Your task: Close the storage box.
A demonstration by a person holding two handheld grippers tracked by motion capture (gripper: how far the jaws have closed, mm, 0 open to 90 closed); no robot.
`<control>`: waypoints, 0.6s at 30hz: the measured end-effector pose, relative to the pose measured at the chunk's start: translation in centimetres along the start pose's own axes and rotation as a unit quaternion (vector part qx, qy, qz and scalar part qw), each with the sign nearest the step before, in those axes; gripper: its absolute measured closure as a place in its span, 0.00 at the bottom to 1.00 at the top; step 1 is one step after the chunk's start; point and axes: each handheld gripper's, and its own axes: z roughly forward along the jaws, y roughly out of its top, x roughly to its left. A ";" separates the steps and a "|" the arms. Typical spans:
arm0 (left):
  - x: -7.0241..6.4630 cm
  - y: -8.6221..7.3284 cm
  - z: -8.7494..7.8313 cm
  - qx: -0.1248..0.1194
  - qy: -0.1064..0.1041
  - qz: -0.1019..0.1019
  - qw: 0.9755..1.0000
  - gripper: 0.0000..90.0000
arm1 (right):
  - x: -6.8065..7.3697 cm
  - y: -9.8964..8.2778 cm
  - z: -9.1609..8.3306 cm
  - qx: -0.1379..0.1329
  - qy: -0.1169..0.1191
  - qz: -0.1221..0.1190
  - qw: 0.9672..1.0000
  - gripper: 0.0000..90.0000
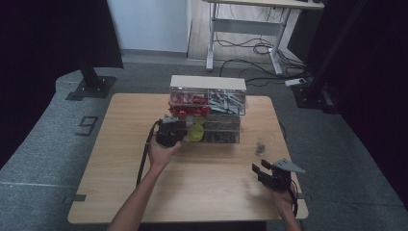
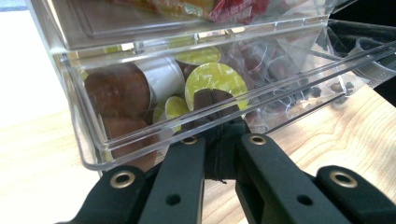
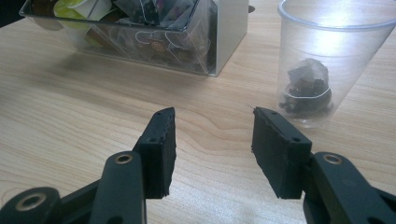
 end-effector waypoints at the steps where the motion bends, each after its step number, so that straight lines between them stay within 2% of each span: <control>1: 0.1 -0.1 0.0 0.001 0.000 -0.001 1.000 1.00 | 0.0 0.0 0.0 0.001 -0.001 0.000 1.000 0.55; 18: 0.3 -1.5 0.5 0.008 -0.006 -0.009 1.000 1.00 | 0.2 -0.3 0.3 0.010 0.001 -0.006 1.000 0.55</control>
